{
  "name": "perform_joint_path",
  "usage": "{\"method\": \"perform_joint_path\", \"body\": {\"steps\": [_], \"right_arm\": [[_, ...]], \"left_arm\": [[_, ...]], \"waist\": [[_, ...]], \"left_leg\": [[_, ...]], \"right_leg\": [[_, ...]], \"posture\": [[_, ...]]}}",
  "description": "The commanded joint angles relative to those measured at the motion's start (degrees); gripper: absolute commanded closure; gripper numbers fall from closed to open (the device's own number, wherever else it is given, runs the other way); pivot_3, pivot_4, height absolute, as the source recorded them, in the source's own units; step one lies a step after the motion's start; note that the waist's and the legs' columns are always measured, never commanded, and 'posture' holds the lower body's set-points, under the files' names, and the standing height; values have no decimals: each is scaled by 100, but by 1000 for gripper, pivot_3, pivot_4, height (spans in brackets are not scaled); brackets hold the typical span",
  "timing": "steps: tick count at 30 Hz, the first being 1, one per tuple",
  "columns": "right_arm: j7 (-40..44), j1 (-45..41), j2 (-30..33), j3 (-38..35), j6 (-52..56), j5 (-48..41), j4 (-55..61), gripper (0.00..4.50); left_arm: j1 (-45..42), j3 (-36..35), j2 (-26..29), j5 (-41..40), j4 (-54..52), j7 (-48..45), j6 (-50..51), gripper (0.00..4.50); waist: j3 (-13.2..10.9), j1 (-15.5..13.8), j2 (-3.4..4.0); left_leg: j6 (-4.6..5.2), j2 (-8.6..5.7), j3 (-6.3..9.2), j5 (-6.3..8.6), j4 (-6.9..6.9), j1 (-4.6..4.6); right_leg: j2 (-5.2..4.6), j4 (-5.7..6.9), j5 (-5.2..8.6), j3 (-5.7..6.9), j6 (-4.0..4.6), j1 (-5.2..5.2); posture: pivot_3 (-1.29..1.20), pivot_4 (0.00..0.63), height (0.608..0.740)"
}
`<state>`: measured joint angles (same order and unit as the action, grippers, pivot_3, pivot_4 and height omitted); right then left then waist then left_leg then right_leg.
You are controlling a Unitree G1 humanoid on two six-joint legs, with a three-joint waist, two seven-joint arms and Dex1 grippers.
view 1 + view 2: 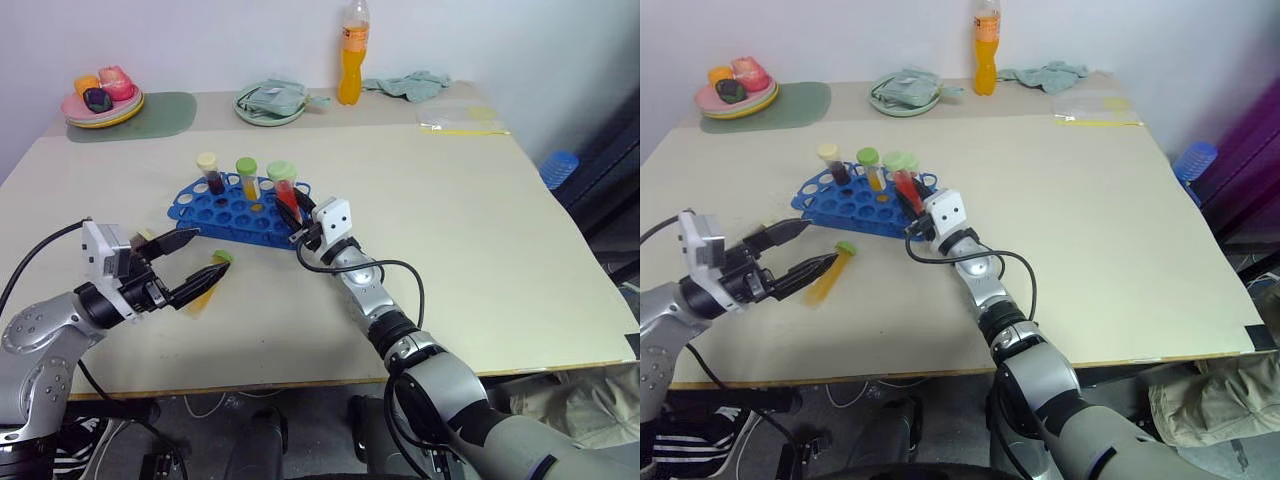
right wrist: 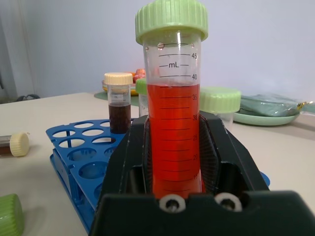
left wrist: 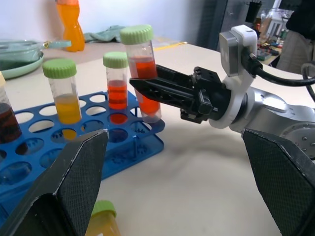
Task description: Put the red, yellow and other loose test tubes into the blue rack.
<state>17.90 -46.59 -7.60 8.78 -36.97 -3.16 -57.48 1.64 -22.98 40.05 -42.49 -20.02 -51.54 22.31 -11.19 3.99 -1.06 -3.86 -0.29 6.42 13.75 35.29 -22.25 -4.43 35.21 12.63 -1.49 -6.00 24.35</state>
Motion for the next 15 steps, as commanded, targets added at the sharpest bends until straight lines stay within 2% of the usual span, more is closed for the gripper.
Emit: {"method": "perform_joint_path", "body": {"steps": [1,15], "right_arm": [[-7,-295,-645,39,-115,81,-56,3706],[257,-461,-803,178,-70,81,-14,3706]], "left_arm": [[-71,-108,57,-84,-111,-27,-20,0],[-78,-62,-38,-119,-269,138,55,0]], "waist": [[0,0,0],[0,-1,0]], "left_leg": [[0,0,0,0,0,0],[0,0,0,0,0,1]], "right_leg": [[0,1,0,0,0,0],[0,2,0,-1,0,0]], "posture": [[0,150,740],[0,150,740]]}}
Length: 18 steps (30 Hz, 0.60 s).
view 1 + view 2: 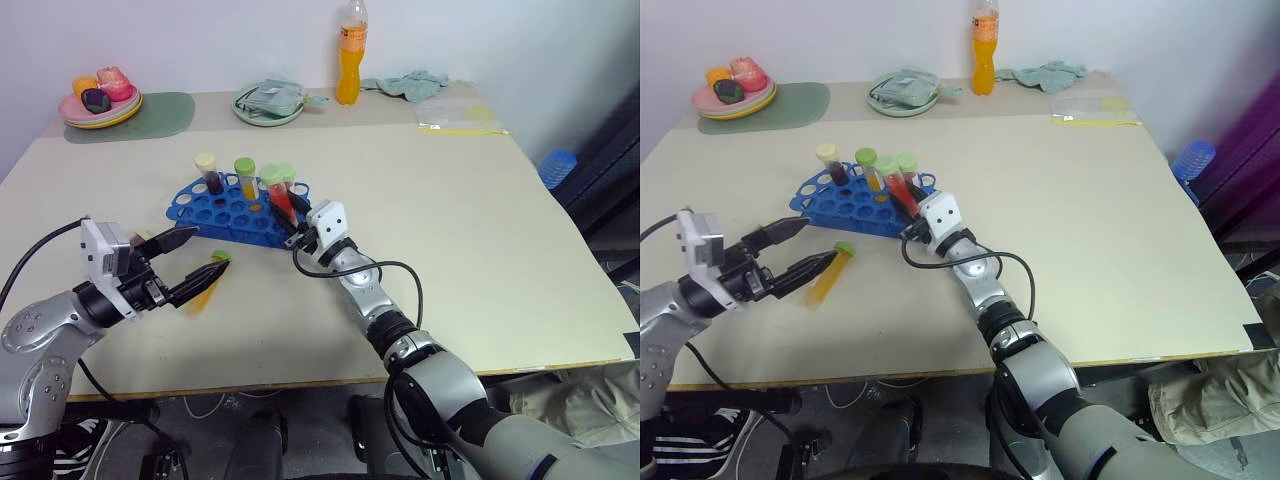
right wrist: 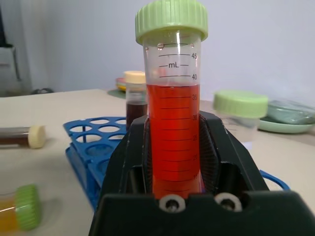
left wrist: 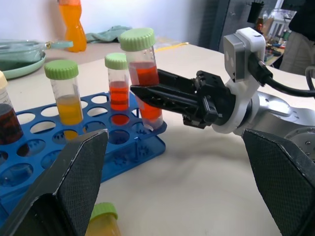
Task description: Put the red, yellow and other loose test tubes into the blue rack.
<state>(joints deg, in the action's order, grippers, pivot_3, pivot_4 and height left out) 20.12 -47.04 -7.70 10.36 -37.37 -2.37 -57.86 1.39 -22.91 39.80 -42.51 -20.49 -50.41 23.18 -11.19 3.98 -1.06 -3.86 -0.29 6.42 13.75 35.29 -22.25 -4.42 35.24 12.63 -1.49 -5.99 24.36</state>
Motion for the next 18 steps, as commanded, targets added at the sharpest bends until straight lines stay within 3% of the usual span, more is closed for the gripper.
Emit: {"method": "perform_joint_path", "body": {"steps": [1,18], "right_arm": [[48,-433,-804,37,-20,7,26,3706],[-194,-794,-1015,76,8,220,-557,3706]], "left_arm": [[-44,-77,-15,-121,-228,26,-31,0],[3,-70,-82,-84,-228,44,-107,0]], "waist": [[0,1,0],[0,8,0]], "left_leg": [[0,0,0,0,0,0],[-3,1,3,-2,-2,2]], "right_leg": [[0,0,0,0,0,0],[4,5,1,0,2,-1]], "posture": [[0,150,740],[0,150,740]]}}
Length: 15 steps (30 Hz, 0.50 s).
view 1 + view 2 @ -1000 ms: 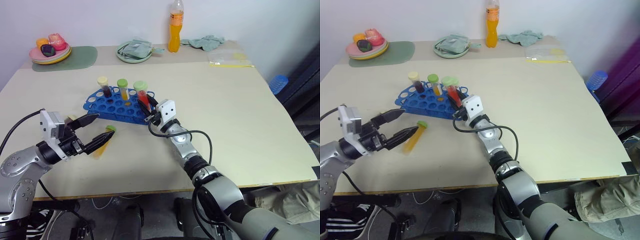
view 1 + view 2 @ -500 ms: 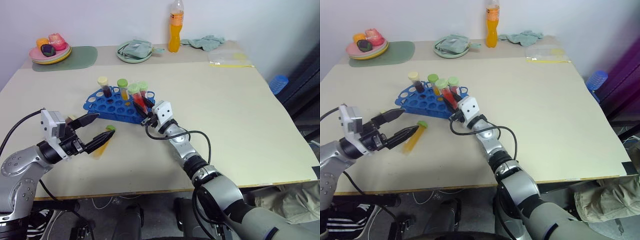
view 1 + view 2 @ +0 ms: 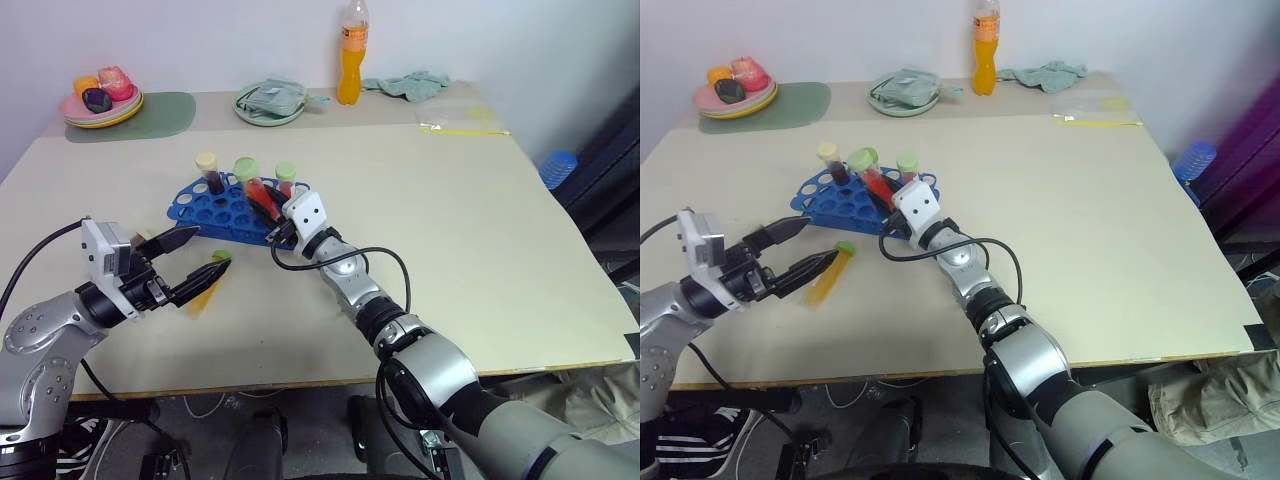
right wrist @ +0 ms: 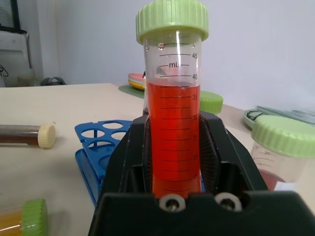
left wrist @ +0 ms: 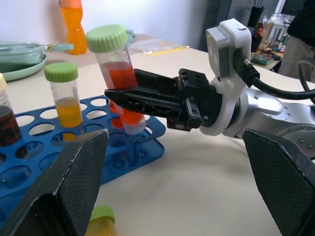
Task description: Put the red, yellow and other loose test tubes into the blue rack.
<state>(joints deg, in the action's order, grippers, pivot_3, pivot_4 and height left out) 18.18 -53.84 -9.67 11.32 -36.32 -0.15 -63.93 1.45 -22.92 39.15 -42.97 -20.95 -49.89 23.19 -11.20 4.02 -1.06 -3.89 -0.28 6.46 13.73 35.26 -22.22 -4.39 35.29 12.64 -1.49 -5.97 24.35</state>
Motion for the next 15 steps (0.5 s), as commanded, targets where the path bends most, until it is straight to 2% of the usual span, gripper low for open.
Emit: {"method": "perform_joint_path", "body": {"steps": [1,15], "right_arm": [[2,-88,-812,-14,-99,4,47,3706],[155,42,-846,-159,211,-175,82,3706]], "left_arm": [[12,-76,-21,-41,-190,-11,-111,0],[-31,-17,-53,-23,-221,42,-89,0]], "waist": [[0,6,0],[0,1,-1]], "left_leg": [[0,0,0,0,0,0],[0,0,0,0,0,0]], "right_leg": [[0,0,0,0,0,0],[0,1,0,0,0,0]], "posture": [[0,150,740],[0,150,740]]}}
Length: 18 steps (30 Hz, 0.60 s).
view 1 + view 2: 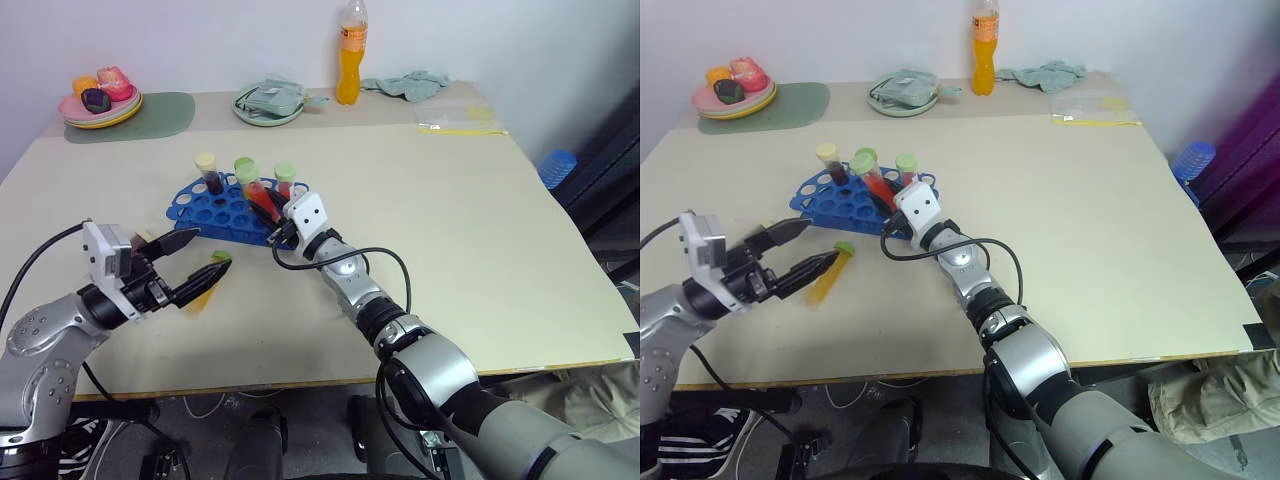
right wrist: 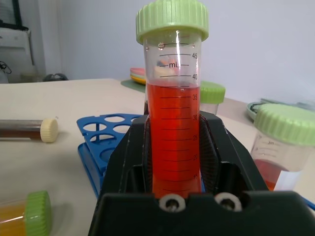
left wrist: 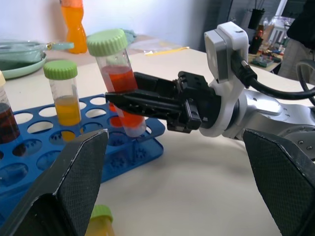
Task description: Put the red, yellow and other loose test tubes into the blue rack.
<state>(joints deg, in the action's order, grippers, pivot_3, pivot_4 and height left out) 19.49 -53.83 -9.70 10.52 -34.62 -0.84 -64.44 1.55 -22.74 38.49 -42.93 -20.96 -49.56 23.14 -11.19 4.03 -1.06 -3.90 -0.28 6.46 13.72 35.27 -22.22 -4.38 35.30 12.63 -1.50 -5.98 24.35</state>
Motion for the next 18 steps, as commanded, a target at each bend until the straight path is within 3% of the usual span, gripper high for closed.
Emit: {"method": "perform_joint_path", "body": {"steps": [1,18], "right_arm": [[22,46,-833,-88,60,-113,133,3706],[297,347,-788,-183,227,-373,374,3706]], "left_arm": [[-41,-33,11,-28,-218,7,-83,0],[-25,-12,-13,19,-124,-76,-151,0]], "waist": [[0,0,0],[0,0,0]], "left_leg": [[0,0,0,0,0,1],[-1,0,0,-1,0,3]], "right_leg": [[0,0,0,0,0,0],[0,4,0,0,-1,-1]], "posture": [[0,150,740],[0,150,740]]}}
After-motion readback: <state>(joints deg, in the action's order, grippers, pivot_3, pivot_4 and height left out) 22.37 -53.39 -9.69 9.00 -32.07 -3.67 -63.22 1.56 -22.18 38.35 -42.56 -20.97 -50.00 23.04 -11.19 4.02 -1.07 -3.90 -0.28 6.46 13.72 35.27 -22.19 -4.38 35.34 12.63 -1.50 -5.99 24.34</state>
